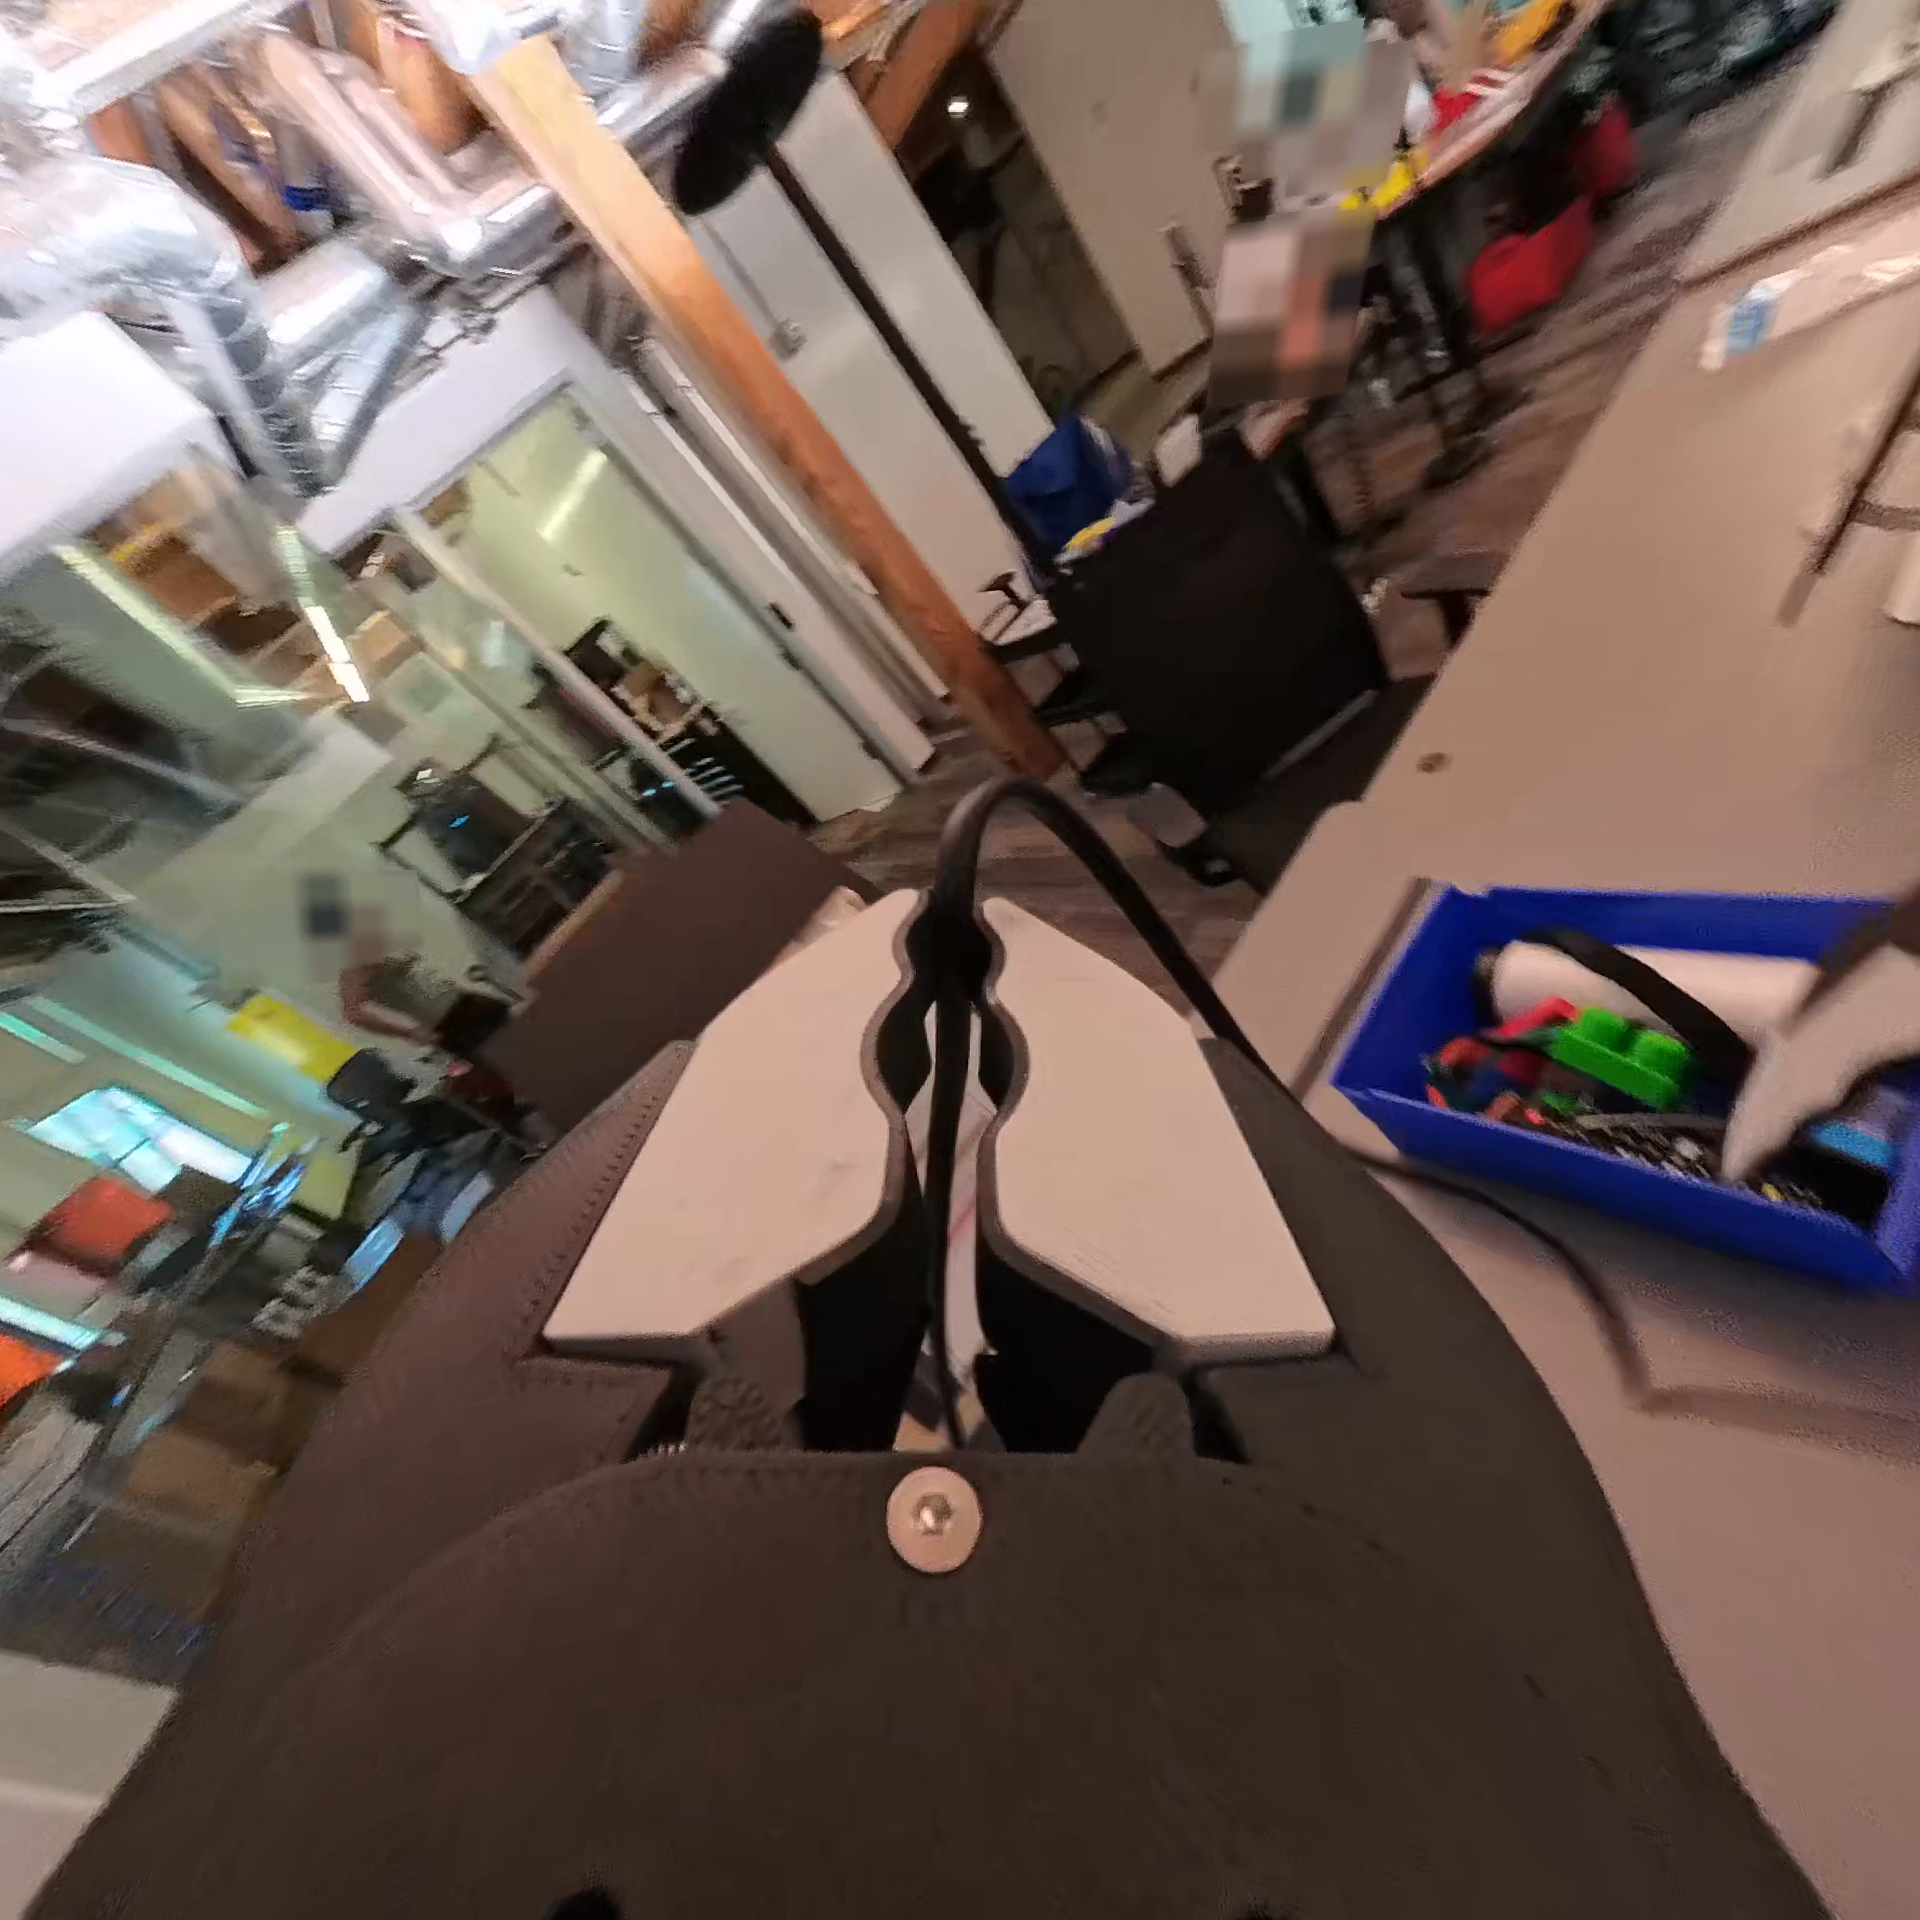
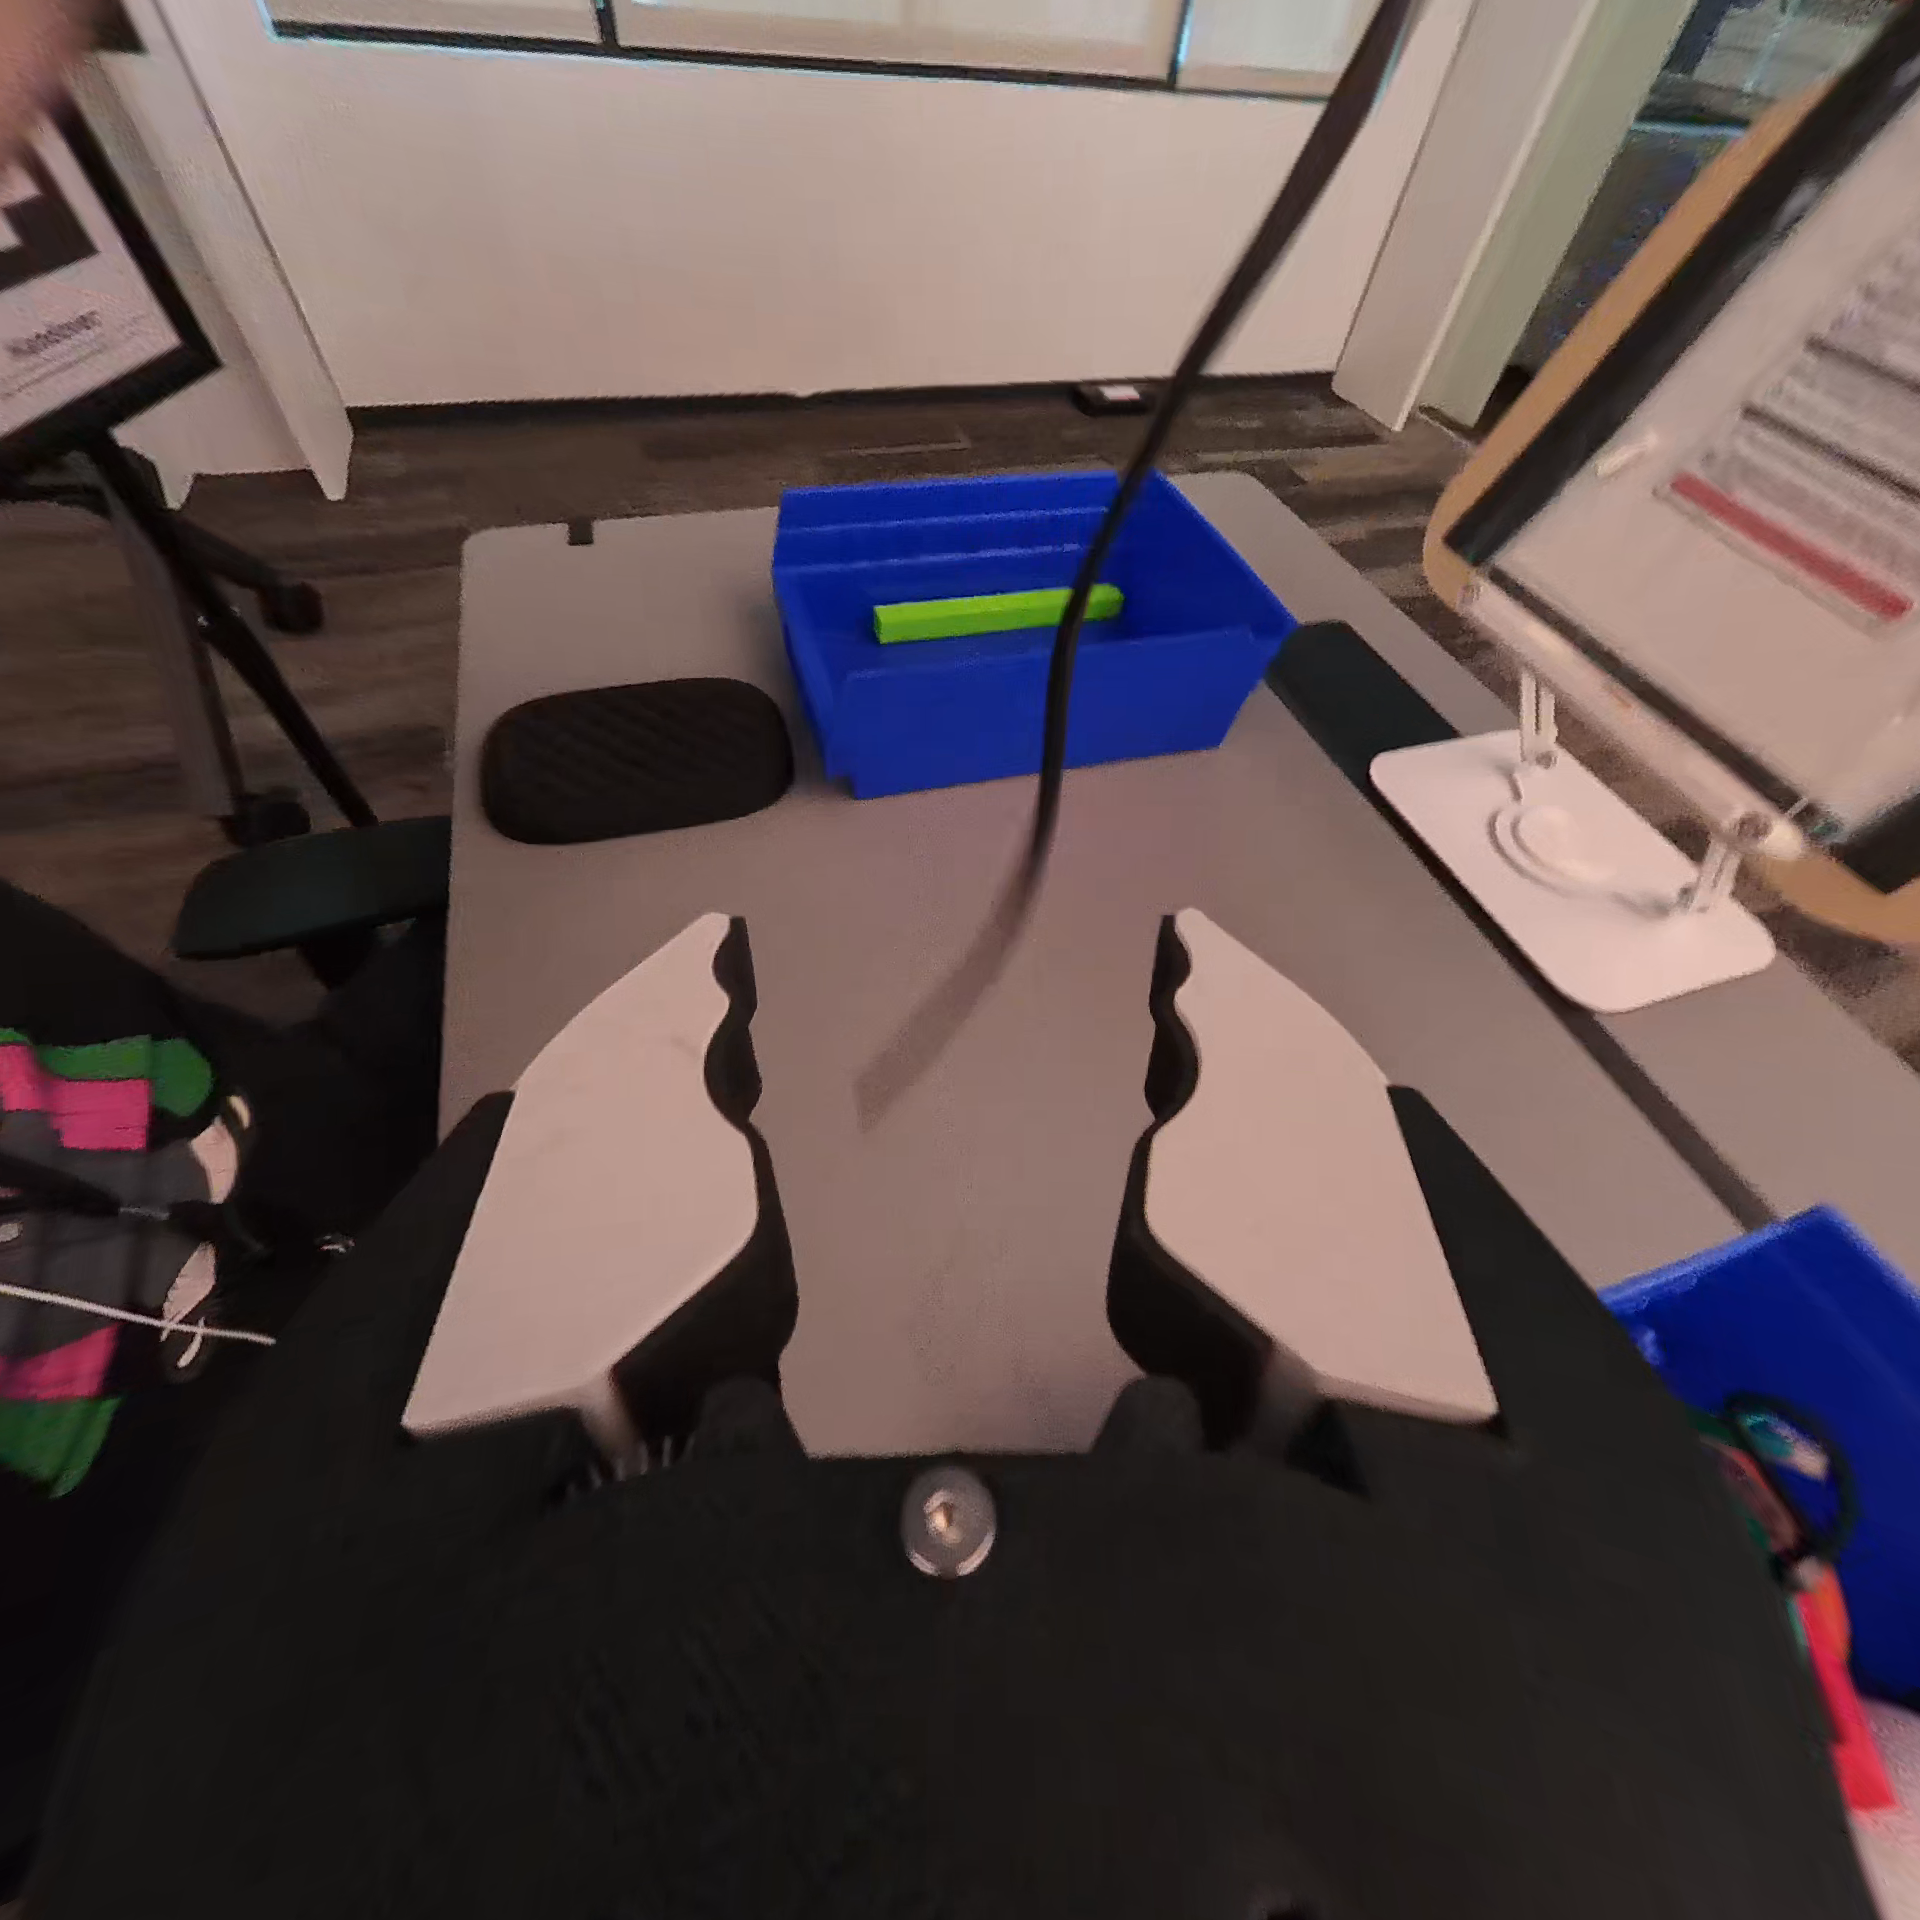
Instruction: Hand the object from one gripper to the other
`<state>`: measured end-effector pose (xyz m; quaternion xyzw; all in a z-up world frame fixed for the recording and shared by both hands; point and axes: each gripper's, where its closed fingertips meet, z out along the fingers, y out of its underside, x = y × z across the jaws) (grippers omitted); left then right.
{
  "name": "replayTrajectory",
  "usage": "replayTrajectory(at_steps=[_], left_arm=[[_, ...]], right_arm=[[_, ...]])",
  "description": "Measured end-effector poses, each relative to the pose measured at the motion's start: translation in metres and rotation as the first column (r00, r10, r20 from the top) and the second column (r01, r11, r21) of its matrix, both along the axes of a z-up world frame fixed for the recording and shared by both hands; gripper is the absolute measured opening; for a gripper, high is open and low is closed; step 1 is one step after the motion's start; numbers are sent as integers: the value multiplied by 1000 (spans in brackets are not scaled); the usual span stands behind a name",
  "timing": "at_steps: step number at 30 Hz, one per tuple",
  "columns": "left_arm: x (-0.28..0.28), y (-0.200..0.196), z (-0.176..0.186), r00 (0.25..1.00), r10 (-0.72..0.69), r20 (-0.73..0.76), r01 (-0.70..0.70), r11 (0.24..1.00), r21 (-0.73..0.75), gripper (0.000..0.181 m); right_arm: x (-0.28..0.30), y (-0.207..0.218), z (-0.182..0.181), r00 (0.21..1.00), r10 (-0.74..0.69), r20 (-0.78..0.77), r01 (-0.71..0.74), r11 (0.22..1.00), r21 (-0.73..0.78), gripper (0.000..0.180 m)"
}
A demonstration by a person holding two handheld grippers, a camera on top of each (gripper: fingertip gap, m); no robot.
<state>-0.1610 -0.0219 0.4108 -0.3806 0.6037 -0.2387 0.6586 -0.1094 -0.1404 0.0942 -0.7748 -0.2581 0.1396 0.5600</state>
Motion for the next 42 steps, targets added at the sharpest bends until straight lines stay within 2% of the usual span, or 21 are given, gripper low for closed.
replayTrajectory(at_steps=[4, 7, 10, 12, 14, 15, 17, 18, 19, 22, 23, 25, 26, 27, 28, 31, 35, 37, 39, 42], left_arm=[[-8, -4, 69, 994, 45, 96, -44, 999, -9, 4], [-22, -9, 100, 987, 74, 144, -74, 997, -11, 4], [-36, -14, 116, 982, 108, 157, -109, 994, -1, 4], [-45, -18, 122, 978, 131, 161, -136, 991, 20, 5], [-51, -21, 126, 977, 141, 157, -147, 989, 26, 4], [-53, -22, 126, 978, 142, 153, -148, 989, 26, 4], [-56, -25, 125, 980, 140, 145, -144, 989, 18, 4], [-57, -27, 123, 981, 133, 142, -137, 990, 16, 4], [-57, -29, 121, 982, 126, 139, -129, 992, 16, 4], [-53, -39, 110, 989, 91, 119, -95, 995, 28, 4], [-52, -43, 107, 990, 78, 115, -84, 996, 43, 4], [-49, -50, 102, 992, 60, 110, -66, 996, 55, 4], [-49, -52, 100, 993, 50, 107, -55, 997, 48, 4], [-48, -55, 100, 994, 39, 105, -43, 998, 42, 4], [-48, -58, 99, 994, 32, 103, -36, 999, 40, 4], [-52, -61, 99, 995, 28, 97, -33, 998, 51, 4], [-63, -55, 101, 994, 42, 101, -47, 997, 54, 4], [-67, -51, 97, 996, 38, 86, -42, 998, 37, 4], [-68, -50, 75, 1000, 11, 3, -11, 1000, -14, 4], [-63, -53, 12, 989, -57, -133, 45, 995, -92, 4]], right_arm=[[11, 6, -15, 997, -64, -42, 67, 996, 57, 70], [7, 10, -16, 996, -80, -31, 83, 993, 90, 69], [5, 15, -13, 982, -149, 119, 130, 979, 158, 69], [4, 18, 0, 925, -236, 297, 152, 948, 281, 69], [-4, 16, 23, 781, -364, 508, 118, 884, 452, 70], [-12, 13, 35, 665, -433, 608, 73, 848, 525, 70], [-32, 7, 62, 377, -568, 732, -60, 773, 631, 70], [-42, 5, 78, 309, -625, 717, -87, 732, 675, 66], [-51, 4, 89, 349, -634, 690, -48, 724, 689, 66], [-75, 5, 110, 709, -511, 486, 161, 788, 594, 77], [-75, 5, 119, 765, -498, 409, 218, 798, 563, 81], [-69, 5, 133, 816, -484, 316, 286, 813, 507, 81], [-63, 5, 137, 821, -486, 299, 309, 819, 483, 60], [-58, 5, 139, 818, -485, 307, 312, 825, 472, 17], [-52, 5, 143, 813, -494, 308, 314, 817, 484, 6], [-33, 8, 148, 783, -539, 310, 352, 795, 494, 5], [-16, 12, 148, 815, -517, 261, 379, 817, 435, 4], [-1, 13, 155, 802, -541, 256, 401, 803, 441, 5], [19, 12, 170, 782, -574, 242, 432, 780, 453, 4], [53, 8, 206, 760, -621, 192, 495, 744, 449, 4]])
